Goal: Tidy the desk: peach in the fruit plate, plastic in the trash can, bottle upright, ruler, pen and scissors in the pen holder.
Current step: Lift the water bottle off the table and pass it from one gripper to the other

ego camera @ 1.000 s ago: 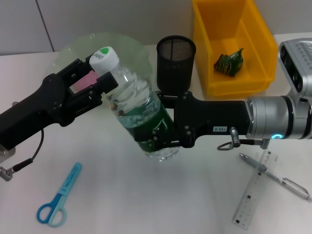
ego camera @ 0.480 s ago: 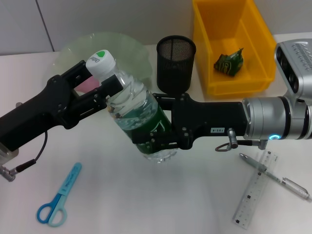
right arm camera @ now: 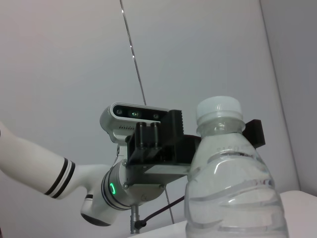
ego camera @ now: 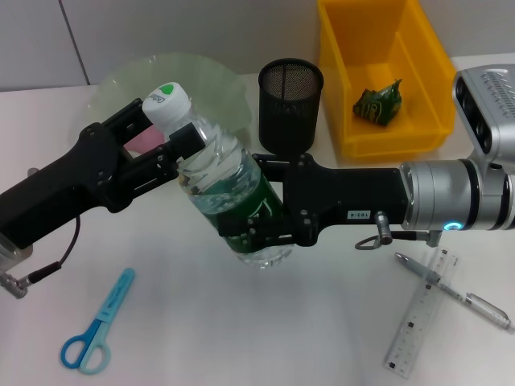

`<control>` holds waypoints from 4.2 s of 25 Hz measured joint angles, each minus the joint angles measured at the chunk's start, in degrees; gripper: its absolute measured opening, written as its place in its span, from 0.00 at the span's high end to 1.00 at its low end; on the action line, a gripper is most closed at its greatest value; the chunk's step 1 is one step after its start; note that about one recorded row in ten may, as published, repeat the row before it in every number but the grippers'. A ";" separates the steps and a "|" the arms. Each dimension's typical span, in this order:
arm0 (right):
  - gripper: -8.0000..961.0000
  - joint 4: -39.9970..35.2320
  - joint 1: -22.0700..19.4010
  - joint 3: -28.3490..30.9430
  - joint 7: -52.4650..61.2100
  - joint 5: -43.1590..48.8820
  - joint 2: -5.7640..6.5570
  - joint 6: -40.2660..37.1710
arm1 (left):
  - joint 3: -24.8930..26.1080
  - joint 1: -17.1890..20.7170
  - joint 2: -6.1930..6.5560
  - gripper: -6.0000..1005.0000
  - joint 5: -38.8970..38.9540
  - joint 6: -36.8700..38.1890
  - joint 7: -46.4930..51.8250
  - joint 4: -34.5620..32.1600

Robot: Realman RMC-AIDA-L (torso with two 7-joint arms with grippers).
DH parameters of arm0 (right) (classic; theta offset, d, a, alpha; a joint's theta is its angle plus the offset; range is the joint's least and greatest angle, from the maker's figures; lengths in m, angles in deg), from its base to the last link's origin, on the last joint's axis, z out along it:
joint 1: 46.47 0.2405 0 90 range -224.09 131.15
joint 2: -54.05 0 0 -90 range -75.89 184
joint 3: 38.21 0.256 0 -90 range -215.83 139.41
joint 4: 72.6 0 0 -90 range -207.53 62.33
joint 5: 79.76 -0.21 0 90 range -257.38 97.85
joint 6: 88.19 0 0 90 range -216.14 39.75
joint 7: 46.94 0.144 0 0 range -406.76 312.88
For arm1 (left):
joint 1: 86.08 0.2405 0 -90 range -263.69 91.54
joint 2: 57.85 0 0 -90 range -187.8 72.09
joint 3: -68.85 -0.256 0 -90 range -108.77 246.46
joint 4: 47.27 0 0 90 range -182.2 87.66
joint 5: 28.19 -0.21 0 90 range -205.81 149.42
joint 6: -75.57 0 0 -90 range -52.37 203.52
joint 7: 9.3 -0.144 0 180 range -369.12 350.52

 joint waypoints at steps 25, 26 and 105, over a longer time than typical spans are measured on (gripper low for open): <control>0.17 1.63 0.89 -0.01 -1.02 0.03 -0.17 0.01 | 0.02 -0.17 0.09 0.19 0.08 -0.07 -0.89 0.04; 0.17 1.76 0.93 -0.01 -1.12 0.02 -0.17 0.02 | 0.02 -0.16 0.09 0.19 0.05 -0.04 -0.89 0.04; 0.15 1.77 0.88 -0.01 -1.94 -0.03 -0.17 -0.36 | 0.17 0.29 0.35 0.56 0.10 0.71 -1.31 -0.12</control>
